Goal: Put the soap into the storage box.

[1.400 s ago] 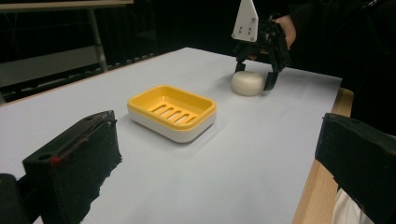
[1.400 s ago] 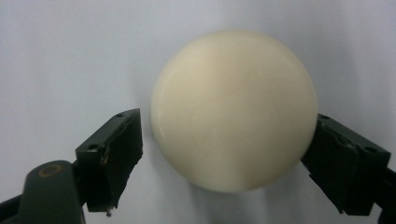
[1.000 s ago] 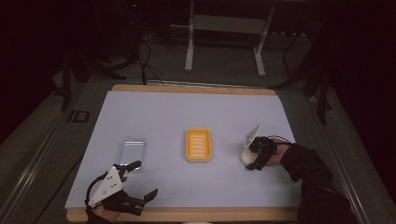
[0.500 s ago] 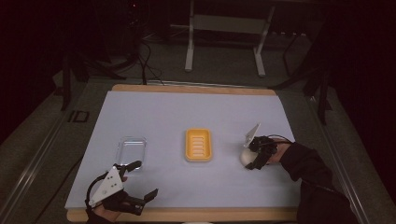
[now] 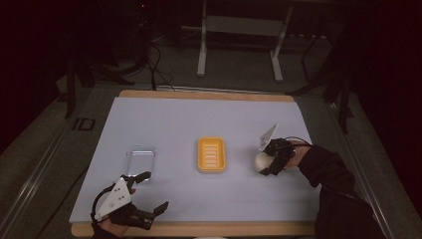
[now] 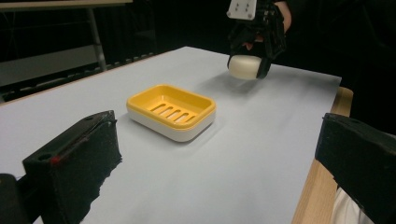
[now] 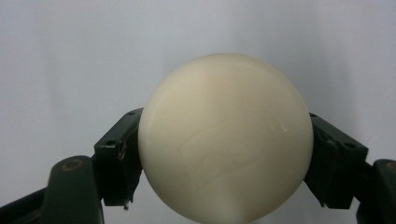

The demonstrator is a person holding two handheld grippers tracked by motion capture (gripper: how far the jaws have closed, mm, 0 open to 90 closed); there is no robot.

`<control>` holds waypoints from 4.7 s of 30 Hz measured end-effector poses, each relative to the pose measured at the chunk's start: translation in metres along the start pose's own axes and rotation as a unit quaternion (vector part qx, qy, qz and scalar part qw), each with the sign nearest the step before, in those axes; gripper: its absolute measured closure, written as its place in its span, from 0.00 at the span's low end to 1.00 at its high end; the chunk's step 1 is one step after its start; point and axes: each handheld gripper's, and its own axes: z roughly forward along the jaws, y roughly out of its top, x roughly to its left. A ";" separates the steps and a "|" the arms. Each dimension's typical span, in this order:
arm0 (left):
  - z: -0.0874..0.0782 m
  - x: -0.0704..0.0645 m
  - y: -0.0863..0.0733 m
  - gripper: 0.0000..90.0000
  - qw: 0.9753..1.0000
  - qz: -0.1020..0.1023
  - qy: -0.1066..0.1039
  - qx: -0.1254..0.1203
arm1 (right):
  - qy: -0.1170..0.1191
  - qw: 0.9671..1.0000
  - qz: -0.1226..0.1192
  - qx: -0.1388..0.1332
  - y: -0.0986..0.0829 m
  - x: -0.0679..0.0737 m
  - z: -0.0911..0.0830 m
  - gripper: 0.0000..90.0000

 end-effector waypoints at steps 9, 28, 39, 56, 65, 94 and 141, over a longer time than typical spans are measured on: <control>0.000 0.000 0.000 0.00 1.000 0.001 0.000 0.000 | -0.001 1.000 -0.025 -0.011 0.019 0.002 -0.013 0.27; -0.001 -0.001 0.000 0.00 1.000 0.001 -0.003 -0.001 | 0.006 0.997 -0.077 -0.007 0.071 0.007 -0.021 0.27; -0.001 -0.001 0.000 0.00 1.000 0.000 -0.004 -0.002 | 0.014 0.994 -0.110 -0.021 0.098 0.011 -0.020 0.27; -0.001 -0.001 0.000 0.00 1.000 0.000 -0.006 -0.001 | 0.022 0.988 -0.146 -0.035 0.128 0.019 -0.003 0.27; -0.001 -0.001 0.000 0.00 1.000 0.000 -0.006 -0.002 | 0.026 0.984 -0.161 -0.079 0.140 0.017 0.000 0.27; -0.002 -0.002 0.000 0.00 1.000 -0.001 -0.012 -0.003 | -0.002 0.989 -0.121 -0.086 0.141 -0.011 0.063 0.27; 0.000 -0.003 0.000 0.00 1.000 0.003 -0.014 0.004 | -0.056 0.991 0.010 -0.118 0.131 -0.004 0.008 0.12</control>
